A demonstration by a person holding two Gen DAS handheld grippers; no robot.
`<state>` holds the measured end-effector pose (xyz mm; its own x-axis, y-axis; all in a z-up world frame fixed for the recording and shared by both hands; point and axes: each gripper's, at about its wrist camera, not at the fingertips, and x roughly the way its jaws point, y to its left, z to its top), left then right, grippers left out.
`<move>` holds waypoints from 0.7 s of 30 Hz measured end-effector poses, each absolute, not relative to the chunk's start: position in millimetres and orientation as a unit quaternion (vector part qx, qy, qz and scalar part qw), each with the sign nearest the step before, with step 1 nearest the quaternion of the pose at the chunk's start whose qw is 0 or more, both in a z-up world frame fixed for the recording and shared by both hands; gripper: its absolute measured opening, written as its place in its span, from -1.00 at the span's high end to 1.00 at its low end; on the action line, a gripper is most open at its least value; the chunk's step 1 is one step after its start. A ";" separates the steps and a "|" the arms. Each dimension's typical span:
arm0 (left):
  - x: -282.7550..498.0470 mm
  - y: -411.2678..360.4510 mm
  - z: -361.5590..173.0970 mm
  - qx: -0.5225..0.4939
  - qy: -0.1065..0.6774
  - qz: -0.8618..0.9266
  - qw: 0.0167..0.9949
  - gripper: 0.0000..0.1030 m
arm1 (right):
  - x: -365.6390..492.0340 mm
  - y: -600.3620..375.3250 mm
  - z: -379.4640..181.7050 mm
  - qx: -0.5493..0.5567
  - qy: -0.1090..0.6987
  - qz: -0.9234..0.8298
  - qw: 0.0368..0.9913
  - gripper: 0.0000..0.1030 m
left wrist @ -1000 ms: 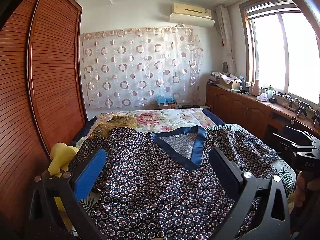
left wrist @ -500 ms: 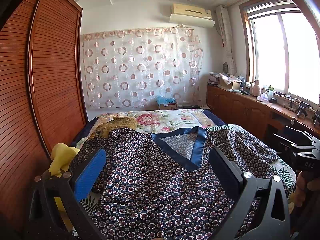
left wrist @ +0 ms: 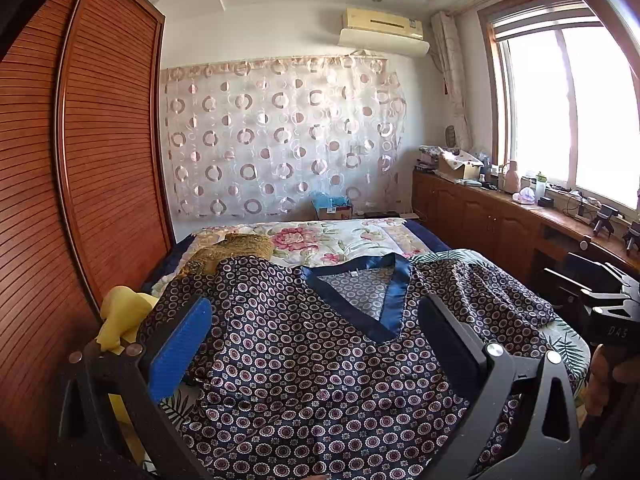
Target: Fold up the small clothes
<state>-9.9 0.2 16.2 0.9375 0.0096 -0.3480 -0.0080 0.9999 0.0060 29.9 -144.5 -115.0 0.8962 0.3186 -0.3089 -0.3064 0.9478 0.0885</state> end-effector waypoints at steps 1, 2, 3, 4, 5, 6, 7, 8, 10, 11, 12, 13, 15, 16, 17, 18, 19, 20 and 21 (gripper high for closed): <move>-10.2 0.3 17.8 0.002 0.177 0.005 0.984 -1.00 | 29.9 -144.4 -115.0 0.019 0.162 0.161 0.973 -1.00; -10.2 0.5 19.0 0.002 0.177 0.005 0.984 -1.00 | 30.0 -144.5 -114.9 0.019 0.162 0.161 0.973 -1.00; -10.1 0.9 20.1 0.002 0.177 0.005 0.984 -1.00 | 29.9 -144.4 -115.0 0.019 0.162 0.160 0.973 -1.00; -10.4 1.2 19.9 0.002 0.177 0.005 0.984 -1.00 | 29.9 -144.4 -115.0 0.019 0.162 0.161 0.973 -1.00; -10.3 1.4 20.3 0.002 0.177 0.005 0.984 -1.00 | 29.9 -144.4 -115.2 0.019 0.162 0.160 0.974 -1.00; -9.6 2.5 21.7 0.001 0.178 0.005 0.984 -1.00 | 29.8 -143.9 -114.8 0.019 0.163 0.161 0.973 -1.00; -10.4 1.8 20.3 0.001 0.178 0.006 0.984 -1.00 | 29.8 -143.5 -114.6 0.019 0.163 0.161 0.973 -1.00; -9.7 2.9 21.0 0.001 0.179 0.006 0.984 -1.00 | 29.8 -142.1 -114.4 0.018 0.163 0.162 0.973 -1.00; -8.0 5.0 18.6 0.000 0.183 0.007 0.983 -1.00 | 30.8 -139.8 -114.5 0.016 0.165 0.164 0.972 -1.00; -6.2 6.4 16.6 -0.002 0.186 0.007 0.983 -1.00 | 31.2 -139.0 -114.8 0.015 0.166 0.165 0.972 -1.00; -3.5 8.6 13.6 -0.005 0.191 0.006 0.982 -1.00 | 32.1 -137.9 -115.2 0.015 0.168 0.166 0.972 -1.00; -1.6 11.9 8.9 -0.008 0.195 0.007 0.981 -1.00 | 33.3 -137.1 -115.6 0.015 0.169 0.167 0.971 -1.00; 1.4 16.2 3.3 -0.012 0.203 0.008 0.979 -1.00 | 35.8 -136.3 -117.3 0.017 0.172 0.171 0.970 -1.00; 3.4 18.9 0.5 -0.012 0.207 0.009 0.978 -1.00 | 37.5 -135.7 -118.6 0.019 0.175 0.174 0.969 -1.00; 6.1 22.3 -2.2 -0.014 0.213 0.012 0.977 -1.00 | 38.7 -135.4 -119.6 0.019 0.177 0.176 0.968 -1.00; 7.7 24.2 -5.5 -0.015 0.217 0.013 0.976 -1.00 | 41.1 -134.1 -120.9 0.019 0.180 0.177 0.968 -1.00; 9.5 27.2 -8.2 -0.016 0.222 0.013 0.975 -1.00 | 42.3 -133.8 -121.6 0.017 0.181 0.177 0.967 -1.00; 11.8 31.0 -11.0 -0.017 0.227 0.015 0.974 -1.00 | 43.5 -133.5 -122.0 0.016 0.182 0.177 0.967 -1.00; 12.6 33.7 -13.9 -0.017 0.230 0.016 0.973 -1.00 | 45.8 -132.2 -123.1 0.013 0.183 0.176 0.967 -1.00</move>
<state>12.6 33.7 -13.9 0.8935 0.0240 -0.4485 -0.0400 0.9989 -0.0264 45.8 -132.2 -123.1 0.8707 0.3459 -0.3497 -0.3364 0.9374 0.0898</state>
